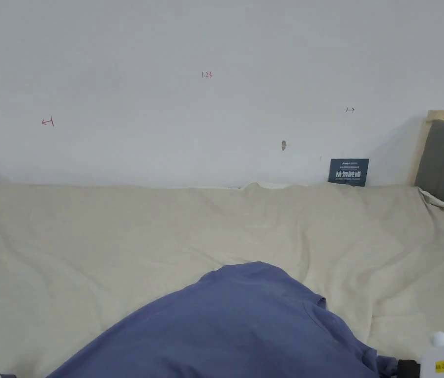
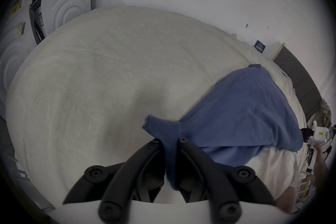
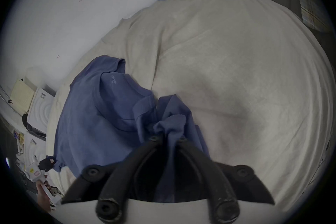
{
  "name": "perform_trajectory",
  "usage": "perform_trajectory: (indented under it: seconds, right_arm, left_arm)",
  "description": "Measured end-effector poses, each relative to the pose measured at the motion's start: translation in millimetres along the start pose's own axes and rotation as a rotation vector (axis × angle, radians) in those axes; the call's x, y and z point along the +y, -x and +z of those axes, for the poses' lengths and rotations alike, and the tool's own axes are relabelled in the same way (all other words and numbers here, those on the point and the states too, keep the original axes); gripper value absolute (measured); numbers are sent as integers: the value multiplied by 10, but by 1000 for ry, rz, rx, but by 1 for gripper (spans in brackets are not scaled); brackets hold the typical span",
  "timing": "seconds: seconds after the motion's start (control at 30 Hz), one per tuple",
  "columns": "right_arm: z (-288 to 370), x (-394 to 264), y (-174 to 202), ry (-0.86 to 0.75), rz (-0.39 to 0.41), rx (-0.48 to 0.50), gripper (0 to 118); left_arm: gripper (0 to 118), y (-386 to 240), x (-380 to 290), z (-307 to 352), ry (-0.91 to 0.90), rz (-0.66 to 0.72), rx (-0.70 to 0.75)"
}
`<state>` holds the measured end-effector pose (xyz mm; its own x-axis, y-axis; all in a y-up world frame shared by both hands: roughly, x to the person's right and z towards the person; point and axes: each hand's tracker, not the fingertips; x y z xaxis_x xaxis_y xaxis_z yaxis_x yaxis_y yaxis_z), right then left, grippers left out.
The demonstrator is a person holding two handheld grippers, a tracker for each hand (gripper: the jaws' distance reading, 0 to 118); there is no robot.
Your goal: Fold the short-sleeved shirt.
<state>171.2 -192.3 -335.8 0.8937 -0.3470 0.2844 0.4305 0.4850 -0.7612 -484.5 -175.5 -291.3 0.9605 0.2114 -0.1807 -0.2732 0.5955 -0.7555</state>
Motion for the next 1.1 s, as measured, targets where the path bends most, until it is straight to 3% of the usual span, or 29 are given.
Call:
perform_trajectory:
  seconds: [0.03,0.07,0.1,0.13,0.23,0.4,0.53,0.57,0.6,0.63,0.67,0.73,0.8,0.97,1.1]
  right_arm:
    - [-1,21,-13,-5,9,10,44]
    - [5,53,-25,0,23,25,62]
    - [58,90,-3,-5,41,50,85]
    - [169,99,53,-28,70,21,95]
    - [562,211,161,-155,168,12,96]
    - [1696,-201,599,-511,283,255,96]
    - [2129,-789,900,-652,370,373,95]
    - [2164,-943,956,-682,374,395,92]
    - [2190,-1053,1003,-690,360,413,71]
    - [2199,-1144,1046,-694,355,426,36]
    - [2101,-1188,1020,-679,346,413,0]
    - [2089,-1291,1015,-666,334,399,0]
    - [2042,-1338,975,-639,335,453,0]
    - [2167,-1398,973,-625,390,398,0]
    - [2258,-1397,995,-608,379,437,0]
  left_arm:
    - [31,19,25,6,2,0,-3]
    - [51,88,73,-12,4,-1,-2]
    - [88,117,116,27,-1,2,8]
    - [109,144,162,83,-11,6,14]
    - [118,130,246,471,-107,-7,-1]
    - [118,-127,164,1330,-307,-111,-146]
    - [118,-476,-273,1821,-506,-176,-191]
    - [113,-546,-402,1884,-529,-179,-200]
    - [92,-605,-498,1925,-550,-179,-211]
    - [59,-659,-613,1967,-567,-184,-205]
    - [5,-701,-714,1999,-577,-173,-196]
    - [0,-684,-850,1989,-619,-147,-229]
    - [0,-658,-966,2007,-564,-153,-220]
    - [0,-573,-887,2127,-558,-151,-126]
    - [0,-293,-136,1811,-167,-64,-104]
